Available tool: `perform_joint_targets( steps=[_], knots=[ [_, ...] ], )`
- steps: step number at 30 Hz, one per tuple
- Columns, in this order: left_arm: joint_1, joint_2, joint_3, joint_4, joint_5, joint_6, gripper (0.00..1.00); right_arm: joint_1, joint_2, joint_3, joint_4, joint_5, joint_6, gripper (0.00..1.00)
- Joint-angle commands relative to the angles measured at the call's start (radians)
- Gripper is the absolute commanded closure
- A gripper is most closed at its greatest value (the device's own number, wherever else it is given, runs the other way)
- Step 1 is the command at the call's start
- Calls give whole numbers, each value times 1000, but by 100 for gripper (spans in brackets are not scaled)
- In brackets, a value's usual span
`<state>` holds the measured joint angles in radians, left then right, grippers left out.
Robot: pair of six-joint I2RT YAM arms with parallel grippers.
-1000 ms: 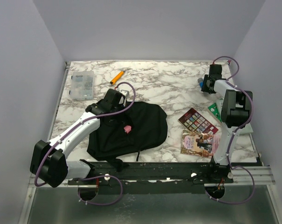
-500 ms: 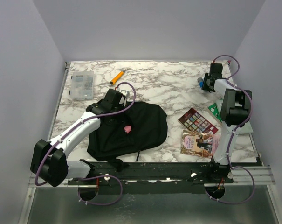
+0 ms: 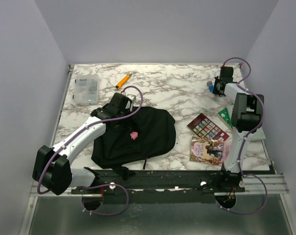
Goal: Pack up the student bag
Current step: Pick up the stationery from the center of the board, then place the stationery in the student bag.
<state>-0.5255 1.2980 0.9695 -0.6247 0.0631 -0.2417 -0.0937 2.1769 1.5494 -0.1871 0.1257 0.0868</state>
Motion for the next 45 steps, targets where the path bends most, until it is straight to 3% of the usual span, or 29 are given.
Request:
perform_joint_targets(
  steps=[1,5,10,18,20,26,32,40,45],
  knots=[
    [-4,1,28,22,35,2,100,-10,37,-30,-11,16,5,84],
    [-4,-1,29,22,37,0,100,-11,-4,-47,-24,92,48,99],
    [-4,-3,29,22,37,1,100,-10,-174,-155,7,90,142,99],
    [-4,-4,36,20,33,4,100,11,-506,-474,277,-439,358,99],
    [-4,-3,37,21,31,4,100,79,-554,-548,346,-540,419,99],
    [-4,-8,35,20,21,6,100,473,-595,-602,360,-640,471,99],
    [-4,-18,31,20,8,9,100,747,-603,-747,677,-685,700,99],
    [-3,-38,26,19,5,12,100,915,-452,-794,876,-696,841,99],
    [-4,-50,22,20,2,13,100,925,-438,-775,759,-591,831,99]
  ],
)
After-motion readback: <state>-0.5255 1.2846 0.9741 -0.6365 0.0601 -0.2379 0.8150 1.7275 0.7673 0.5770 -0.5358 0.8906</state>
